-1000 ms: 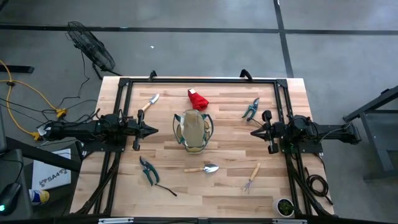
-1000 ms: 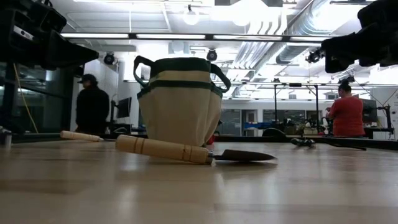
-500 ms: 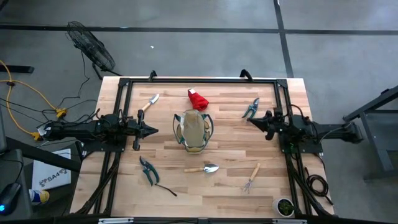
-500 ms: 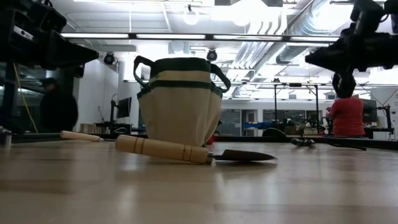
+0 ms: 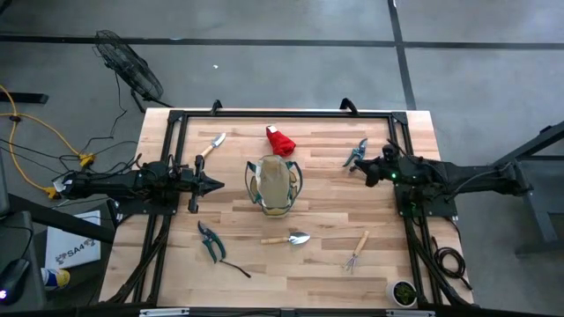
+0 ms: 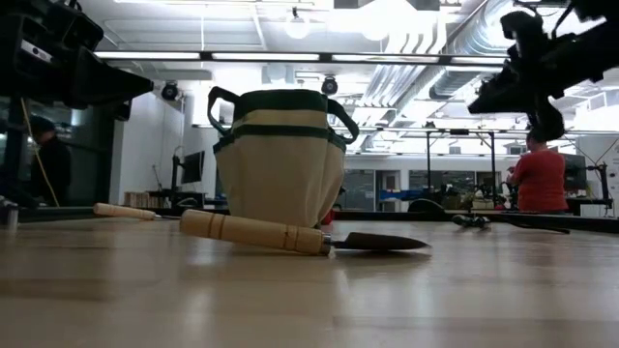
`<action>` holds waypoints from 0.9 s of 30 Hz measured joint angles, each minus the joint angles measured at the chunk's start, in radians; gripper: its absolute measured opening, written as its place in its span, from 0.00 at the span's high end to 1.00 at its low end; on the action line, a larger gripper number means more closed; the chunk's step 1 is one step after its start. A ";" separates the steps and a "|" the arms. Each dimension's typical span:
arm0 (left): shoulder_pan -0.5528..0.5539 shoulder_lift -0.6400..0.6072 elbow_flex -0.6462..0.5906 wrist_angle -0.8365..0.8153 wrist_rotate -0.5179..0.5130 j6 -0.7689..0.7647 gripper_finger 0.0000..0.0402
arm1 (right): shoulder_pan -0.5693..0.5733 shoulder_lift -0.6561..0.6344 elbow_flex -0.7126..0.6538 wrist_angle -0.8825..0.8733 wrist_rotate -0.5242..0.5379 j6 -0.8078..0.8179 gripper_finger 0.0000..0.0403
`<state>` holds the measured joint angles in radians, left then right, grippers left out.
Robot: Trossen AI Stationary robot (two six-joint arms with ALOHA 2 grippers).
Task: Pick & Place Garden tools in Gardening bag
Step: Put the green shears into the brown gardening bag
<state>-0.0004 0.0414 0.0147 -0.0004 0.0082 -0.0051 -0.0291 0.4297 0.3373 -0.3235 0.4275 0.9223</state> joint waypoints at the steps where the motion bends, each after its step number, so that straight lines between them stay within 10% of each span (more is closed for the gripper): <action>1: 0.000 0.000 0.000 0.000 0.000 0.000 1.00 | -0.015 0.017 0.027 -0.052 -0.009 0.035 0.99; 27: 0.000 0.000 0.000 0.000 0.000 0.000 1.00 | -0.446 0.596 0.343 -0.518 -0.593 -0.107 0.99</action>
<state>-0.0004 0.0415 0.0147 -0.0004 0.0086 -0.0050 -0.4747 1.0253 0.6803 -0.8415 -0.1651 0.8152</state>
